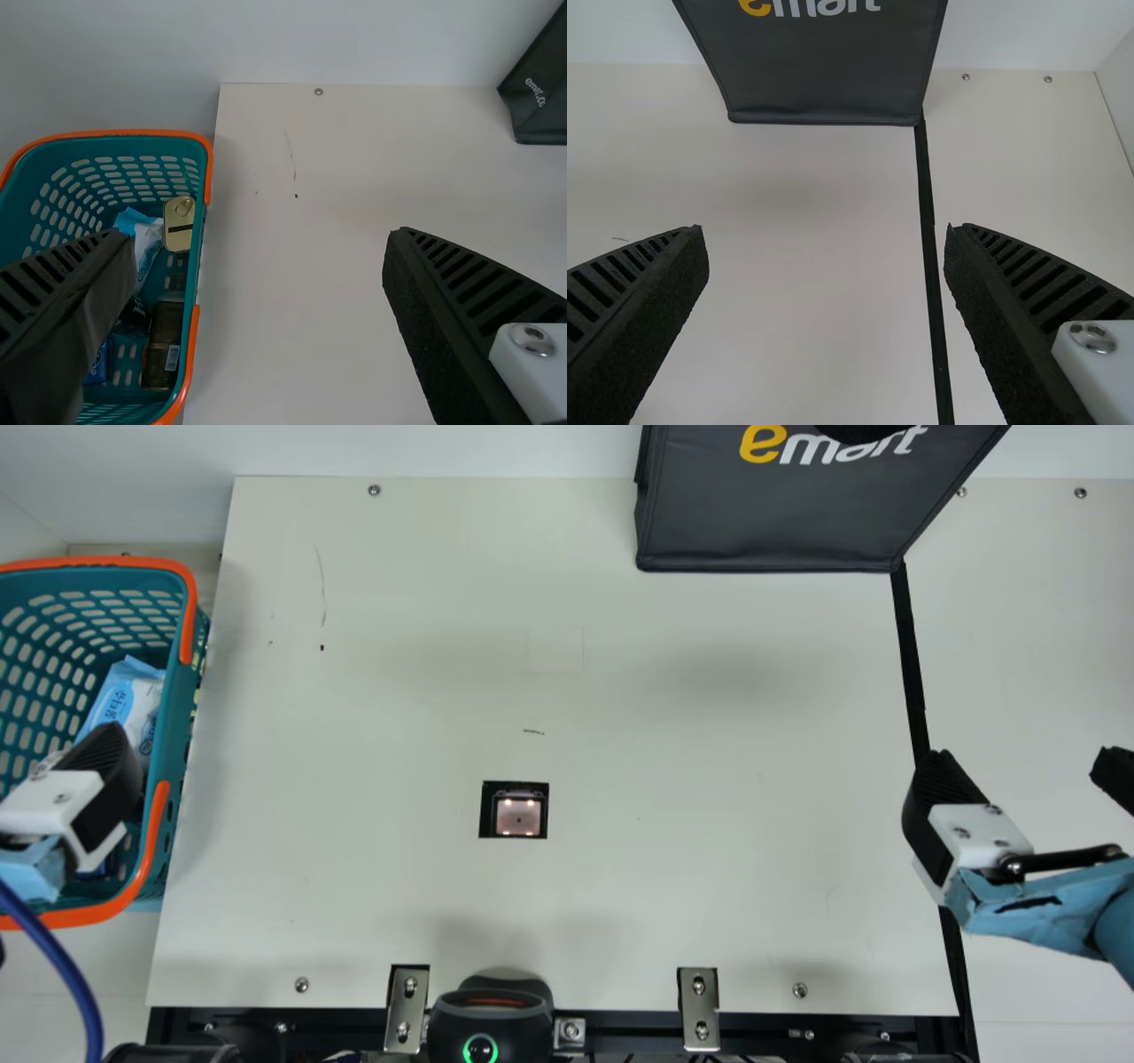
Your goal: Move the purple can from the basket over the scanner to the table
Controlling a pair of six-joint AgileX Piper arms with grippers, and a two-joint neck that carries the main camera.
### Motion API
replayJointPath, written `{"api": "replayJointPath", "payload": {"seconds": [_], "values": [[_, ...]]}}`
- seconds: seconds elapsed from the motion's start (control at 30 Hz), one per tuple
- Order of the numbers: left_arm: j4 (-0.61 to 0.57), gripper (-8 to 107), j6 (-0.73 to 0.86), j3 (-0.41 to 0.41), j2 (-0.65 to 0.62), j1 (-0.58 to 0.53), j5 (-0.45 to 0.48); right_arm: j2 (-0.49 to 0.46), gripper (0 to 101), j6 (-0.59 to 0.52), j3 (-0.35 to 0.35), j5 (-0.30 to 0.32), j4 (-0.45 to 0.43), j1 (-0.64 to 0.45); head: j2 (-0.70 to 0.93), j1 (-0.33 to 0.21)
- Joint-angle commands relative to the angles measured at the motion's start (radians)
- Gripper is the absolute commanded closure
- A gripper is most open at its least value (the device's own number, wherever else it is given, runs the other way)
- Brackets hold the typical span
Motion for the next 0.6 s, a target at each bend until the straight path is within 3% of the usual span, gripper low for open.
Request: {"api": "replayJointPath", "payload": {"seconds": [0.0,0.47,0.57], "values": [[0.0,9,0.0,0.0,0.0,0.0,0.0,0.0,6,0.0,0.0,0.0,0.0,0.0,0.022,-0.03],[0.0,9,0.0,0.0,0.0,0.0,0.0,0.0,6,0.0,0.0,0.001,0.0,0.0,0.348,-0.03],[0.0,9,0.0,0.0,0.0,0.0,0.0,0.0,6,0.0,0.0,0.001,0.0,0.0,0.348,-0.03]]}}
